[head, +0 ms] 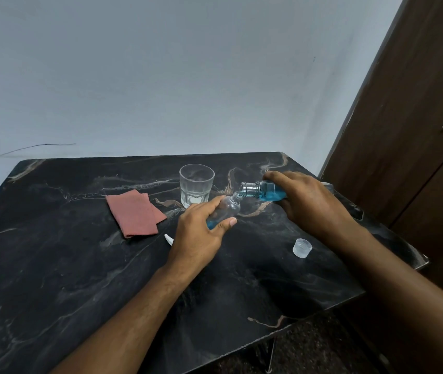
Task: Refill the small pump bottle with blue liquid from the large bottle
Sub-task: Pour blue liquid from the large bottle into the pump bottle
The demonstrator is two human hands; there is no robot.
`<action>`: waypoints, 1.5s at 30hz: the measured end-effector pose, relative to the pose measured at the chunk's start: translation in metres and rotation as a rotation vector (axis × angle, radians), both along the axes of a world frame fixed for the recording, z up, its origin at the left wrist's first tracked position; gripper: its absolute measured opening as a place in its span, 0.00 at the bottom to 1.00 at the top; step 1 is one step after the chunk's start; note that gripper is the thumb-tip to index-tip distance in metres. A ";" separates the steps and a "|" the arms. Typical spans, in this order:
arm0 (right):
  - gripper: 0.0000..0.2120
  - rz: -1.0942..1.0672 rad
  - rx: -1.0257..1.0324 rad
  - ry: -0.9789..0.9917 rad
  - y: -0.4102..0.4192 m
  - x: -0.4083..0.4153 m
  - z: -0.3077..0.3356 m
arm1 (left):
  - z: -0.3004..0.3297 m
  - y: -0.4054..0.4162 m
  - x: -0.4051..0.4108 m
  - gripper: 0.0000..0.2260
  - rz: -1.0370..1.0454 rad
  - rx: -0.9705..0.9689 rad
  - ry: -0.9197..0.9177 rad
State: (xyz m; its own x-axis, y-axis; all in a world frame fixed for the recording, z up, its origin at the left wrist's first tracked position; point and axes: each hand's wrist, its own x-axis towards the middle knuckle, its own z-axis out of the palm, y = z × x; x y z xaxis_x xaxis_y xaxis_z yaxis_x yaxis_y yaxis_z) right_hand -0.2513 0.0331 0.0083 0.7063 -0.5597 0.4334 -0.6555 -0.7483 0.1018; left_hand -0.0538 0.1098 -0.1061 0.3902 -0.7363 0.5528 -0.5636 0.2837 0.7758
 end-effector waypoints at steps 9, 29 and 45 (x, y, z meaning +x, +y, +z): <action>0.27 0.010 -0.013 0.003 0.001 0.002 0.001 | 0.000 0.000 0.000 0.22 0.002 -0.004 0.001; 0.27 0.010 -0.032 0.011 -0.001 0.002 0.002 | 0.001 0.000 0.000 0.22 0.019 0.007 -0.006; 0.27 0.014 -0.025 0.015 0.002 0.003 0.005 | 0.003 0.003 -0.001 0.22 0.004 0.004 -0.019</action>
State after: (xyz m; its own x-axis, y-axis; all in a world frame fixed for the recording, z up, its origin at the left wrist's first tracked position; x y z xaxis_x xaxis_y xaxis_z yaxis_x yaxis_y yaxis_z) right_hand -0.2486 0.0351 0.0136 0.7208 -0.5386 0.4364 -0.6431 -0.7546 0.1308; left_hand -0.0544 0.1128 -0.1030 0.3826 -0.7368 0.5574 -0.5793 0.2787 0.7660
